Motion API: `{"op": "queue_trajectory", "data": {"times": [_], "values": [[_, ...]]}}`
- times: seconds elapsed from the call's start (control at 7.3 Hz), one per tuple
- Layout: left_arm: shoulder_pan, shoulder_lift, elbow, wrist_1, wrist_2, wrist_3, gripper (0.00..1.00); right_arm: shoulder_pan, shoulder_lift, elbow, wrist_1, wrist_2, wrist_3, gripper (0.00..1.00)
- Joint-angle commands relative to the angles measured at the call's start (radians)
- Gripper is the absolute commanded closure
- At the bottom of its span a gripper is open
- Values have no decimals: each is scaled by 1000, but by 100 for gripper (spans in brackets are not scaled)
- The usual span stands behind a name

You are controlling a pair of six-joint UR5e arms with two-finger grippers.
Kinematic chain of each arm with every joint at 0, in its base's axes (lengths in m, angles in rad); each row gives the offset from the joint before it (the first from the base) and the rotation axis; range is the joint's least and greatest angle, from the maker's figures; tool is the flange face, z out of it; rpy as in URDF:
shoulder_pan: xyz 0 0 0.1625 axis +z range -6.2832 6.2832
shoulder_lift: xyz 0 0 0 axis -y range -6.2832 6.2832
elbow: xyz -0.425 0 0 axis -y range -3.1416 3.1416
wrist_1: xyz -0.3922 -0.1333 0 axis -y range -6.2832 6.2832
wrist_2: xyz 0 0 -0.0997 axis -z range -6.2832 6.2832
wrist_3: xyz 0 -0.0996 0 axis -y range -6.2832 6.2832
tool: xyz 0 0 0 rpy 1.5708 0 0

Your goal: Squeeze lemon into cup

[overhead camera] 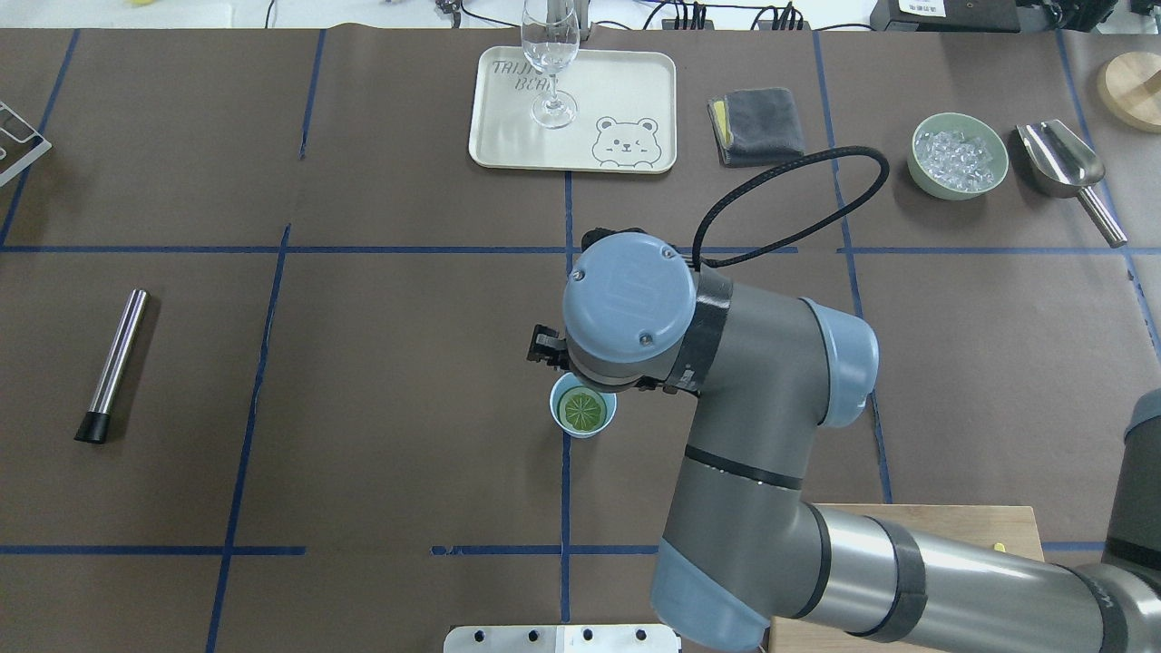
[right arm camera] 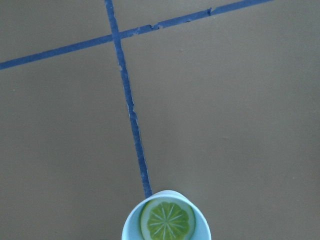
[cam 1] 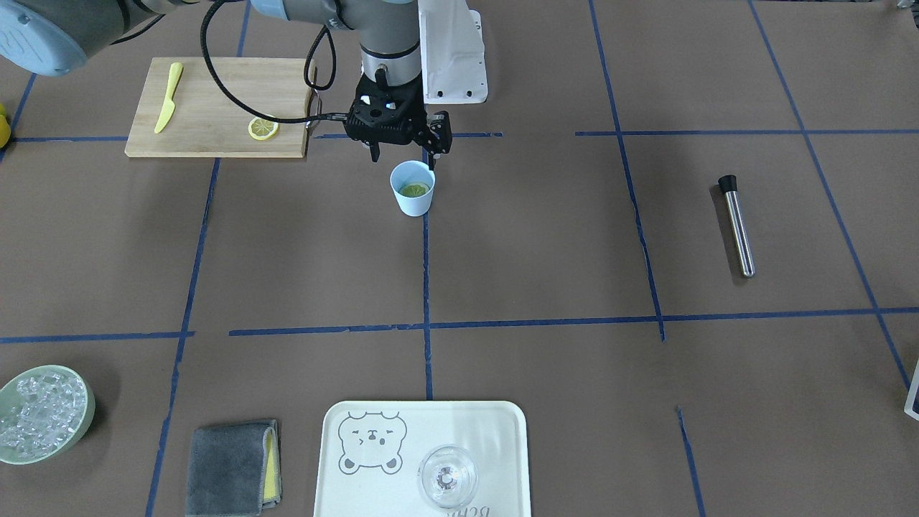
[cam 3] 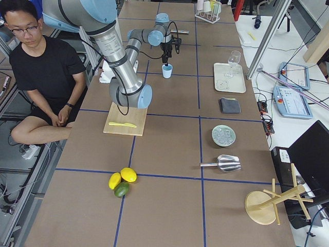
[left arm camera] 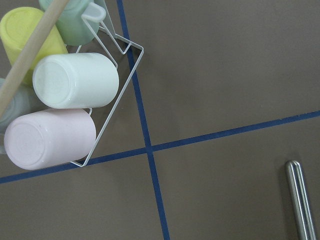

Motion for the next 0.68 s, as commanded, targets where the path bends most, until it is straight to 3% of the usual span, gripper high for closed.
{"op": "queue_trajectory", "data": {"times": [0.0,0.14,0.55], "values": [[132,-60,-42,-2,67,-178,0,148,-110,62,2,83,-196,0],[185,-62,-91,30,79,-218,0,250,-176,88,6,169,-359,0],[191,-229,-264,545,91,-182,0,557,-328,85,6,393,-726,0]]}}
